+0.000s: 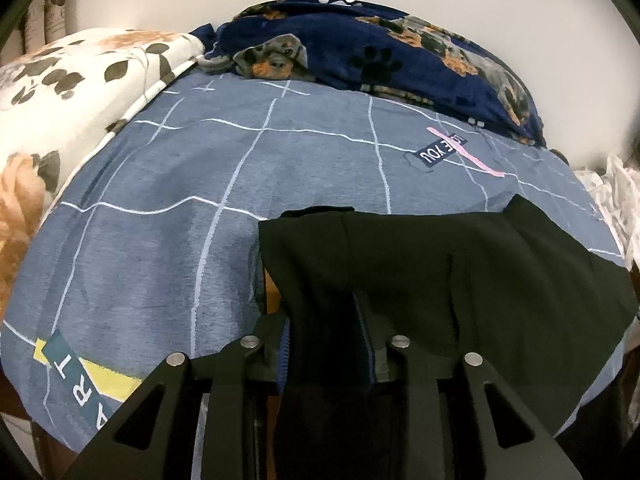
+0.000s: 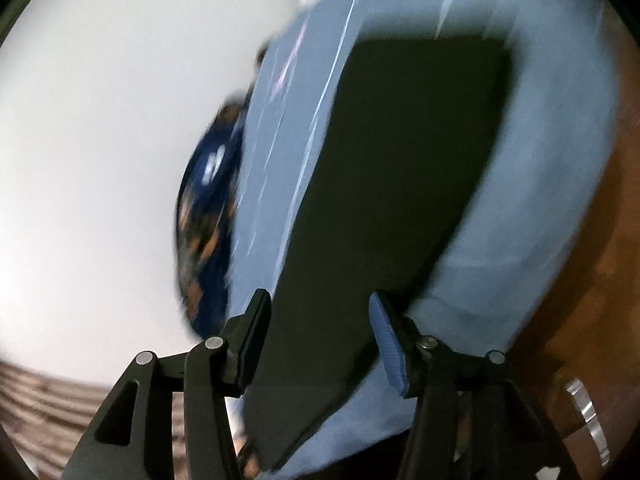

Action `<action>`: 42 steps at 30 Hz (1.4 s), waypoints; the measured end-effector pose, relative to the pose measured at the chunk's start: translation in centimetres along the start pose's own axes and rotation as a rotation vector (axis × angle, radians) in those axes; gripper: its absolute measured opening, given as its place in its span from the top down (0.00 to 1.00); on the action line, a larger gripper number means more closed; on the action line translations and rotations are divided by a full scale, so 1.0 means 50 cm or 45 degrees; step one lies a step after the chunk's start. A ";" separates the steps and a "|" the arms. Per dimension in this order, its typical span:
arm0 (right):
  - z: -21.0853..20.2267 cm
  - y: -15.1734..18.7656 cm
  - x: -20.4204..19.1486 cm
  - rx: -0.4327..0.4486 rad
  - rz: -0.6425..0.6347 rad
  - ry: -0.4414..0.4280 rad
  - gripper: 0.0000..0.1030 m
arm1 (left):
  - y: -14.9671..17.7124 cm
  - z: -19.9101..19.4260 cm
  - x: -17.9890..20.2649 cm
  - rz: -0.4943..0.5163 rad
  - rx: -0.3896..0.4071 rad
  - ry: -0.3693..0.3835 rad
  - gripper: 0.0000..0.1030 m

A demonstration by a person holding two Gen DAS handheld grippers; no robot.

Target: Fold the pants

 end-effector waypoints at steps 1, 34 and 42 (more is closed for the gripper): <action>-0.031 -0.038 0.031 0.062 0.029 0.010 0.51 | 0.000 0.000 0.000 -0.003 0.000 -0.006 0.68; 0.055 -0.096 0.048 0.010 -0.103 -0.131 0.41 | -0.001 0.000 -0.014 -0.036 -0.019 -0.094 0.50; 0.079 -0.094 0.037 -0.008 -0.191 0.134 0.89 | -0.002 0.000 -0.020 -0.054 -0.014 -0.085 0.48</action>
Point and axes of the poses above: each gripper's, at about its wrist camera, not at the fingertips, and z roughly the way its jaws point, x to its right, y to its underside, the point moved 7 cm from there along z, roughly the way its jaws point, and after that the axes turned 9 degrees about -z, right-handed, at the moved point
